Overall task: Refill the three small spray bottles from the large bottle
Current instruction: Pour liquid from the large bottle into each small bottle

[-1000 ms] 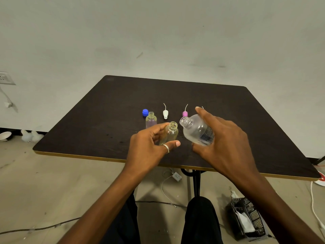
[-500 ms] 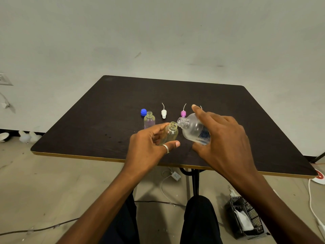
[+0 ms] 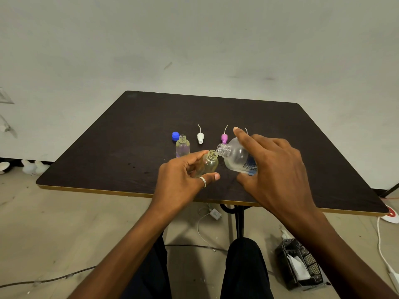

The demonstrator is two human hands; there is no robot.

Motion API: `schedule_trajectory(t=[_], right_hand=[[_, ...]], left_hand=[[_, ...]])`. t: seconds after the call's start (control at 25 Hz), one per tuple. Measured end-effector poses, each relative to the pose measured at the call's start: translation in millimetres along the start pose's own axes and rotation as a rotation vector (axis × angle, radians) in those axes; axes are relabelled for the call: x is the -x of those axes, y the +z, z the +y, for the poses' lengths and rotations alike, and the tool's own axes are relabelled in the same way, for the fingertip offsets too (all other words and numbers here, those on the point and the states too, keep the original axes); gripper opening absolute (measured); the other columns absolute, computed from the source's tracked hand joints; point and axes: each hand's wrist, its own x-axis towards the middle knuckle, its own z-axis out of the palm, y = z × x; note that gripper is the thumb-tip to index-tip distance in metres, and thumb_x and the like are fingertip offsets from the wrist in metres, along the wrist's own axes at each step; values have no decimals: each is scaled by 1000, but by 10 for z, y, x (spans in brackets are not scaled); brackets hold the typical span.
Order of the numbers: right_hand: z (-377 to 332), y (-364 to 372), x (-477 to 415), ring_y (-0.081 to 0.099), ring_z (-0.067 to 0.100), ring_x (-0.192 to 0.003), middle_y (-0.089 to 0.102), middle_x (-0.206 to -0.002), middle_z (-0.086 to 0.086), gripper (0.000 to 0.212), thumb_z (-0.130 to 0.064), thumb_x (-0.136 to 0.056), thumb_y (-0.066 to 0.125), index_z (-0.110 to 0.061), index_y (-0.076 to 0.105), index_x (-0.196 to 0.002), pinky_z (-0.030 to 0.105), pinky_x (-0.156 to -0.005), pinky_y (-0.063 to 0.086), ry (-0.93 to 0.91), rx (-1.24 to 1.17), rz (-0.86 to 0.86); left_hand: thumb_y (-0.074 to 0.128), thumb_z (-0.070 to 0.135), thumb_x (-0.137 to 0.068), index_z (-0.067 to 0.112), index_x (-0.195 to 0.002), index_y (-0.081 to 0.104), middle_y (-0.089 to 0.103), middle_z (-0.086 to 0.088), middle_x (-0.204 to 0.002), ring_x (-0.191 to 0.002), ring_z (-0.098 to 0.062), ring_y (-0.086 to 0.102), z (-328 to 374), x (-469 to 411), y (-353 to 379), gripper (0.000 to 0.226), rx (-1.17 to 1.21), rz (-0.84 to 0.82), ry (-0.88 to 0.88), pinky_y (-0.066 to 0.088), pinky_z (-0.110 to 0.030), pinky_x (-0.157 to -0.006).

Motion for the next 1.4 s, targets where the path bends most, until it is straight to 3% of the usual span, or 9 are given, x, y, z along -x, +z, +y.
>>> schedule_trajectory(t=[0.24, 0.64, 0.88, 1.16, 1.4], right_hand=[[-7, 0, -1, 61, 35, -104, 66, -120, 7, 95, -37, -60, 90, -25, 46, -143, 52, -86, 52, -12, 27, -1], [7, 19, -5, 61, 38, -103, 67, -116, 9, 96, -28, -55, 93, -24, 49, -141, 55, -86, 49, -39, 63, 35], [18, 39, 1, 60, 37, -106, 66, -118, 8, 93, -27, -58, 91, -25, 49, -140, 54, -88, 48, -47, 63, 26], [38, 63, -1, 59, 37, -106, 65, -118, 8, 94, -25, -58, 91, -26, 47, -141, 55, -89, 49, -54, 68, 24], [40, 70, 1, 60, 39, -106, 65, -118, 11, 93, -26, -58, 91, -24, 49, -140, 58, -88, 49, -63, 62, 27]], left_hand=[[87, 27, -71, 28, -122, 69, 67, 25, -98, -87, 24, 60, 5, 9, -5, 54, 3, -7, -10, 45, 2, -76], [87, 29, -72, 32, -122, 69, 73, 20, -94, -88, 14, 66, 11, 11, -7, 53, -8, -30, -38, 53, -9, -81], [87, 30, -72, 33, -122, 69, 70, 25, -91, -88, 16, 65, 3, 17, -6, 53, -14, -37, -44, 50, -6, -80], [88, 30, -71, 33, -121, 70, 75, 19, -93, -86, 12, 67, -4, 18, -1, 52, -10, -36, -55, 56, -16, -84], [88, 32, -71, 32, -121, 70, 76, 15, -97, -86, 13, 67, -17, 14, 4, 54, -32, -39, -53, 51, -8, -82]])
